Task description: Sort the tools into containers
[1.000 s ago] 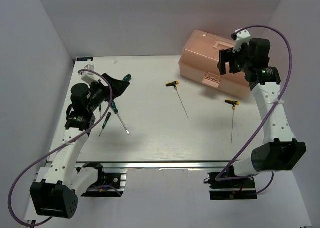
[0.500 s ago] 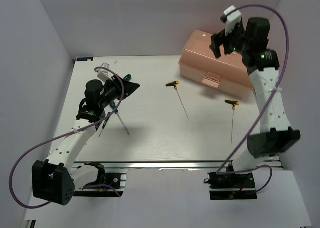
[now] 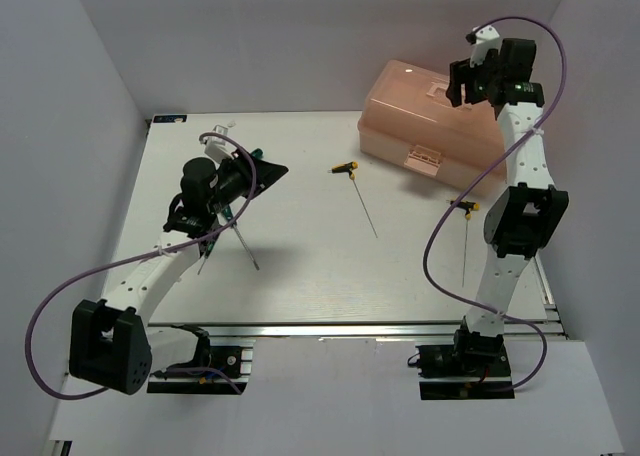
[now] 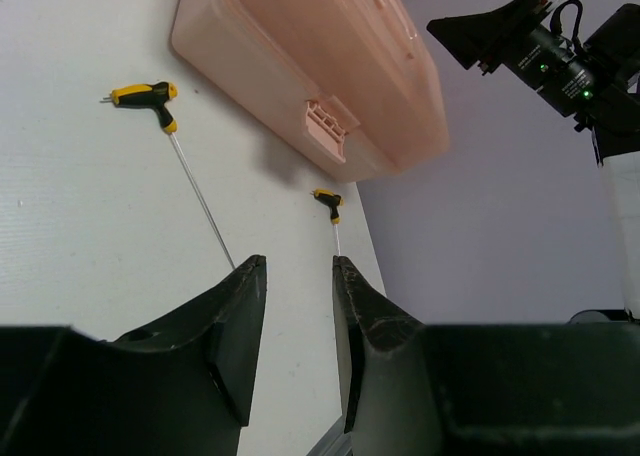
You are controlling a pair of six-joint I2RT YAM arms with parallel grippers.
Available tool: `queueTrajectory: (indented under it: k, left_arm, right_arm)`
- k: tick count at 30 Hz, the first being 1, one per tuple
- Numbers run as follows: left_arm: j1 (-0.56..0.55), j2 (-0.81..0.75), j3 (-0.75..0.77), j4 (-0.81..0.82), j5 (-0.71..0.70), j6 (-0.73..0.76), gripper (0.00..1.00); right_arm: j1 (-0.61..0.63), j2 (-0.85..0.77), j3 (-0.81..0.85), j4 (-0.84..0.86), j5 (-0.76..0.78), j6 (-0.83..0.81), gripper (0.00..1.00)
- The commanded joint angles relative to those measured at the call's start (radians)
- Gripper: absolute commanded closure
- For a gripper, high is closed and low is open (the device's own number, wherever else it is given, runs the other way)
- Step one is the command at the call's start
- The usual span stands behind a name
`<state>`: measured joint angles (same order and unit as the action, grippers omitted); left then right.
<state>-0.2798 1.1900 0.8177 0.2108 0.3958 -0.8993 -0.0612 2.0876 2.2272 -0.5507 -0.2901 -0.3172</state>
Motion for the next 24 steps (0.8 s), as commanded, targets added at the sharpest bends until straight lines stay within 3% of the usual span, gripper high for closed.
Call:
queueTrajectory:
  k: [1, 10, 16, 24]
  left_arm:
    - [-0.021, 0.022, 0.001, 0.035, -0.011, -0.01, 0.57]
    - [-0.091, 0.148, 0.049, 0.099, -0.023, -0.021, 0.56]
    - [-0.14, 0.22, 0.083, 0.104, -0.015, -0.018, 0.56]
    - [-0.185, 0.232, 0.087, 0.093, -0.057, -0.016, 0.53]
  right_arm:
    - [-0.043, 0.011, 0.065, 0.104, 0.002, 0.02, 0.27]
    - [-0.201, 0.058, -0.005, 0.205, -0.104, 0.184, 0.26]
    - [-0.213, 0.158, 0.083, 0.232, -0.159, 0.196, 0.21]
    - [-0.242, 0.245, 0.083, 0.255, -0.216, 0.208, 0.19]
